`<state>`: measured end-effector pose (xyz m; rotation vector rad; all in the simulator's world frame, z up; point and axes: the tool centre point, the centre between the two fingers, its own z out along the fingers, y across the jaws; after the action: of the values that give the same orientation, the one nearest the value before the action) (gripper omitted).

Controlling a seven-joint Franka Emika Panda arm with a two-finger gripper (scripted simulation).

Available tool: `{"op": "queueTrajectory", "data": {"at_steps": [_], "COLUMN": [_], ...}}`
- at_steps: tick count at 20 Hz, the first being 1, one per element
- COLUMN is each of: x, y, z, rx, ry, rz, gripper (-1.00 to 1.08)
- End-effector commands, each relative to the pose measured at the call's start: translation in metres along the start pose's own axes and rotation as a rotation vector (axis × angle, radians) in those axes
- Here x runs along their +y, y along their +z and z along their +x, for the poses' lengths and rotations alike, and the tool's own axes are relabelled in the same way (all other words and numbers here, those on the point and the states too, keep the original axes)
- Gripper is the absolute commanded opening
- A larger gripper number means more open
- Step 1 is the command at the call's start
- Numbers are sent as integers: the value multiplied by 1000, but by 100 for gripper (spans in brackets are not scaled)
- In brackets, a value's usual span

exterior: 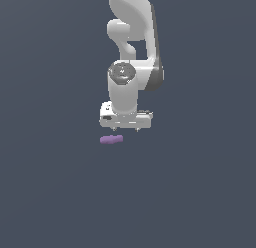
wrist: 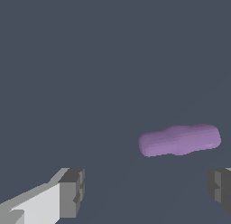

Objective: Pick up the object and move it to a goal position.

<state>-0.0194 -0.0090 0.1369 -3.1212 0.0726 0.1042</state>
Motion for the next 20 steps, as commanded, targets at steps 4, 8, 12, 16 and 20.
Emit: {"op": "queueTrajectory", "data": {"at_steps": [4, 8, 12, 16, 20], "x": [1, 6, 8, 8, 9], "y": [-1, -7, -10, -9, -7], "z": [0, 1, 1, 1, 1], "rx": [2, 12, 17, 16, 17], "ry": [-7, -33, -46, -39, -11], "rz": [-3, -13, -18, -17, -15], "gripper": [100, 100, 100, 100, 100]}}
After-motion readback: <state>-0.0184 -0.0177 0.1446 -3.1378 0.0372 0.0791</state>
